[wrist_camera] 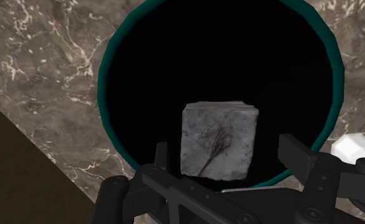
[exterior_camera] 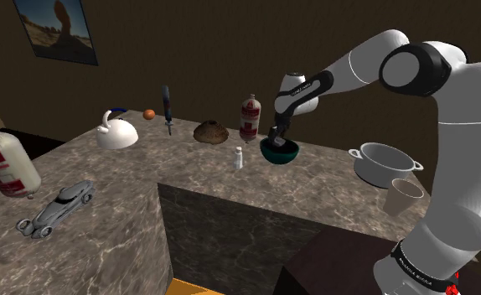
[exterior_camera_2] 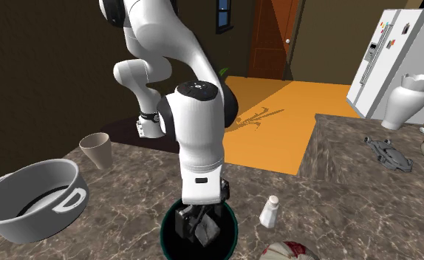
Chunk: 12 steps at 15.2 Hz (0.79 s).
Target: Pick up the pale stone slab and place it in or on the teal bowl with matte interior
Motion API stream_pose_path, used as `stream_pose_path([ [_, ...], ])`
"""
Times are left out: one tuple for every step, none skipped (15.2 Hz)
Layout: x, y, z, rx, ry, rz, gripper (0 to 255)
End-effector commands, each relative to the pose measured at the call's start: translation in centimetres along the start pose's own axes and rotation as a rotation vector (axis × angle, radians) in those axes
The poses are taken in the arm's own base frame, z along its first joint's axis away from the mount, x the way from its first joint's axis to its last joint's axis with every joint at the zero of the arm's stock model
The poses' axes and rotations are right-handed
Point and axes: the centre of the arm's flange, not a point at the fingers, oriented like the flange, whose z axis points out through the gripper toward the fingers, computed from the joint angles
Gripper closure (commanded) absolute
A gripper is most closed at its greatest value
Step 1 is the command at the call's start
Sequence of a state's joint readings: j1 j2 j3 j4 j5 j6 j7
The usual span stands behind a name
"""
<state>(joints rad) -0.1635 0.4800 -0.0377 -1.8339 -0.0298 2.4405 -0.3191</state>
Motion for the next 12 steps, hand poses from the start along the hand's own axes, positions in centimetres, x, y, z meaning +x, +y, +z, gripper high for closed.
stream_pose_path([
  [0.1, 0.0, -1.3, 0.000, 0.000, 0.000, 0],
  [0.1, 0.0, -2.6, 0.000, 0.000, 0.000, 0],
  [0.1, 0.0, -4.0, 0.000, 0.000, 0.000, 0],
  [0.1, 0.0, -5.0, 0.000, 0.000, 0.000, 0],
  [0.1, 0.0, -5.0, 0.000, 0.000, 0.000, 0],
  [0.1, 0.0, -5.0, 0.000, 0.000, 0.000, 0],
  [0.1, 0.0, -5.0, 0.000, 0.000, 0.000, 0],
  [0.1, 0.0, -5.0, 0.000, 0.000, 0.000, 0],
  [0.1, 0.0, -5.0, 0.000, 0.000, 0.000, 0],
  [0.1, 0.0, -5.0, 0.000, 0.000, 0.000, 0],
  [0.1, 0.0, -5.0, 0.000, 0.000, 0.000, 0],
  [0.1, 0.0, -5.0, 0.000, 0.000, 0.000, 0],
])
